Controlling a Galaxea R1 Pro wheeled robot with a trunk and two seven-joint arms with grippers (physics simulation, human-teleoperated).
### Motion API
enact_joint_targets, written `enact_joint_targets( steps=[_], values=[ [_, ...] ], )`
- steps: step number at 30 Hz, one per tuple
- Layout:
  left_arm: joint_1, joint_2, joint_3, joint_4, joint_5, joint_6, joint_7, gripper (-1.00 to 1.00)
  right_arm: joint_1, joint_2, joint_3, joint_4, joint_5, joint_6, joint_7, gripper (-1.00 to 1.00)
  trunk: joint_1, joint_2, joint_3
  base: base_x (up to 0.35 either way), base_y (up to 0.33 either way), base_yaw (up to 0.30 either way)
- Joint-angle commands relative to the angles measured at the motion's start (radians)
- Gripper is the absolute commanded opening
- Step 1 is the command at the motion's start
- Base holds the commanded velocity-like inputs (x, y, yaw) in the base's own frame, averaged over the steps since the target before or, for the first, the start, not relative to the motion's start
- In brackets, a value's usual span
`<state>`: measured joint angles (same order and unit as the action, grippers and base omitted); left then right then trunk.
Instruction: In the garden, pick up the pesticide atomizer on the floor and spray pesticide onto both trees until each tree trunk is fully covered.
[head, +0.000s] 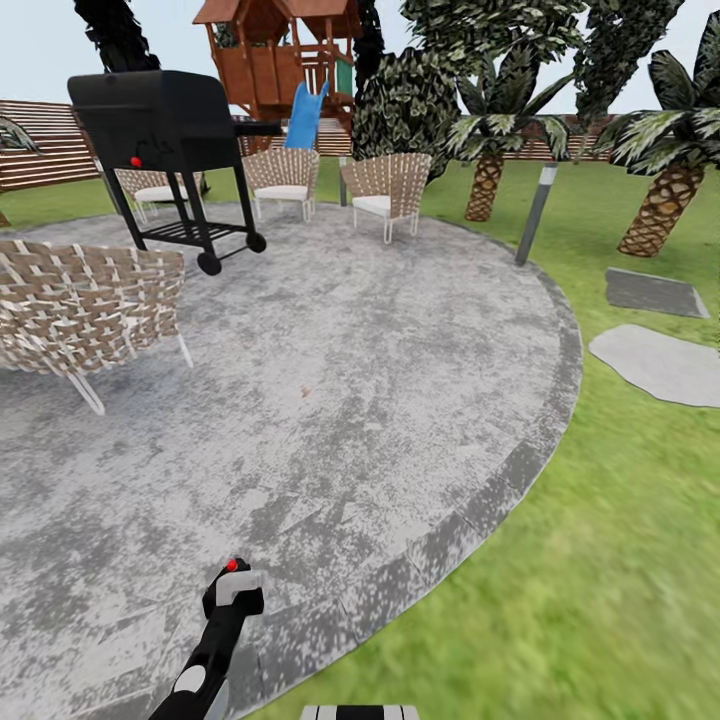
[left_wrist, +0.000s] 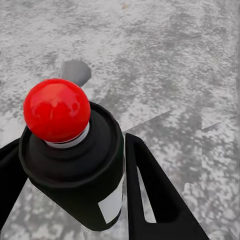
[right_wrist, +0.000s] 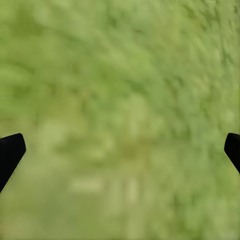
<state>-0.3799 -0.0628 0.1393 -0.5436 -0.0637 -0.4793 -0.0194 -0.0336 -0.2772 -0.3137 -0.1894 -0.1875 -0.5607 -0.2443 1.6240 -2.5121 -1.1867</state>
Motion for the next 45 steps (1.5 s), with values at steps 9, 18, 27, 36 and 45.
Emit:
enact_joint_targets(
  steps=[9, 18, 27, 36, 45],
  values=[
    [-0.001, -0.002, 0.001, 0.030, -0.007, -0.004, -0.002, -1.00, 0.000, 0.000, 0.007, 0.001, -0.010, -0.004, -0.001, 1.00, -0.004, 0.002, 0.034, 0.000, 0.000, 0.000],
    [-0.001, -0.002, 0.000, 0.034, -0.007, -0.004, -0.002, -1.00, -0.001, 0.000, 0.007, 0.001, -0.010, -0.004, -0.001, 1.00, -0.008, 0.004, 0.069, 0.000, 0.000, 0.000],
    [-0.001, -0.002, -0.005, 0.055, -0.008, -0.004, -0.003, -1.00, 0.000, 0.000, 0.007, 0.001, -0.010, -0.004, -0.001, 1.00, -0.012, 0.006, 0.104, 0.000, 0.000, 0.000],
    [-0.001, -0.003, -0.009, 0.072, -0.008, -0.004, -0.004, -1.00, 0.000, 0.007, 0.008, 0.001, -0.010, -0.004, 0.000, 1.00, -0.016, 0.008, 0.139, 0.000, 0.000, 0.000],
    [-0.001, -0.004, -0.010, 0.079, -0.009, -0.004, -0.005, -1.00, -0.001, 0.019, 0.008, 0.001, -0.010, -0.004, 0.000, 1.00, -0.020, 0.010, 0.173, 0.000, 0.000, 0.000]
  ],
)
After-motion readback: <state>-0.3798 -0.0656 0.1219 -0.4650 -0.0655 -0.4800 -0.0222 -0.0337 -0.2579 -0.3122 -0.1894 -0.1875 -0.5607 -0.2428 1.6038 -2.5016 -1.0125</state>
